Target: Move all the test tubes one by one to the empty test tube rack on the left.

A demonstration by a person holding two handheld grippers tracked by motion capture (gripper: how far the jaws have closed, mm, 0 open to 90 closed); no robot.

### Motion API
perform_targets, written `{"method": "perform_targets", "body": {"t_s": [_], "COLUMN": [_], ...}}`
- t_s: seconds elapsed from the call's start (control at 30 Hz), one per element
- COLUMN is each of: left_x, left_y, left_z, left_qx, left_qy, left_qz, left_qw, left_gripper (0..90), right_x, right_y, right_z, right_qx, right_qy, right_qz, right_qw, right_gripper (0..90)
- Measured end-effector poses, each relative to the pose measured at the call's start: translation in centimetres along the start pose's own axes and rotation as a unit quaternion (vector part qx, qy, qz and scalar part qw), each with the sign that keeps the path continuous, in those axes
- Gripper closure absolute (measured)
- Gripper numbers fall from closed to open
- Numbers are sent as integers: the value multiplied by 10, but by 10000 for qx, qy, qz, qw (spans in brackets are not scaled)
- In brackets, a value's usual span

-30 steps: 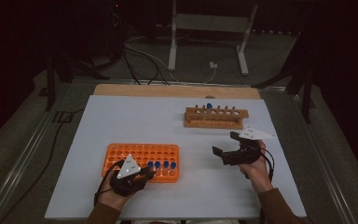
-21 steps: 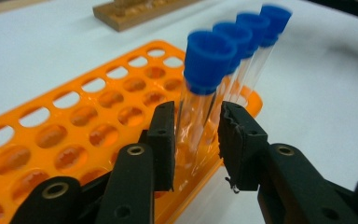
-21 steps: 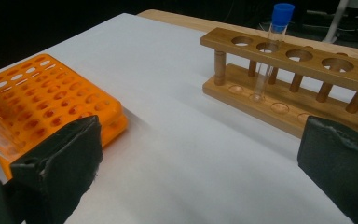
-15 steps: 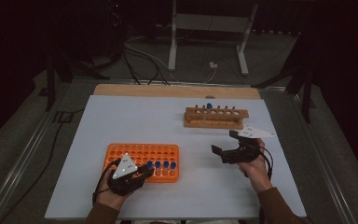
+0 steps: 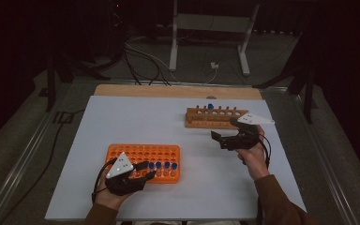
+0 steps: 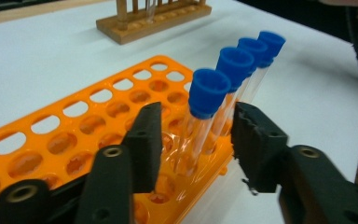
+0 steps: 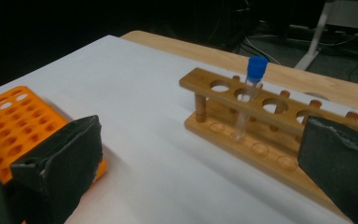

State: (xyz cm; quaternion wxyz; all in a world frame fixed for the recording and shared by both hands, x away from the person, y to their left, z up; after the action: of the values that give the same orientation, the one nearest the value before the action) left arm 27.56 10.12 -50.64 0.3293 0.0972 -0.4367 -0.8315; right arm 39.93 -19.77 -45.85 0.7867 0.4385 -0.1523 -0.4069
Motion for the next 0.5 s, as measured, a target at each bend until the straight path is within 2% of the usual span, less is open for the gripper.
{"method": "perform_targets", "body": {"t_s": [0.07,0.17,0.33,0.5], "left_x": [0,-2,-13,-30], "left_y": [2,3,1,-1], "left_z": [2,5,10,15], "left_qx": [83,184,271,287], "left_qy": [-67,20,330,728], "left_qz": [17,30,160,442], "left_qw": [9999,9998,9990,9960], "left_gripper": [482,361,214,120], "right_x": [2,6,14,21], "right_y": [3,6,7,7], "right_z": [-4,-12,-25,-39], "right_qx": [-16,-76,-174,-255], "right_qy": [-49,-131,-233,-304], "right_qz": [9,49,6,-122], "right_qw": [10000,9999,9996,9991], "right_gripper": [0,0,0,0]}}
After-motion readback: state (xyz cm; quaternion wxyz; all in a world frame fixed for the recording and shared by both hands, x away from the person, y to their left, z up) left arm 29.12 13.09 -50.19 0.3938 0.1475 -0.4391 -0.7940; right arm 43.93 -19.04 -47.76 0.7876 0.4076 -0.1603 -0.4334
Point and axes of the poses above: each handheld gripper's, and its own axes: z roughly backward along the jaws, y roughly out of its top, x roughly to its right, the point moved 7 cm from there along -z, roughly forward along the jaws, and after that the axes turned 9 degrees about -x, right-handed, at the moved point
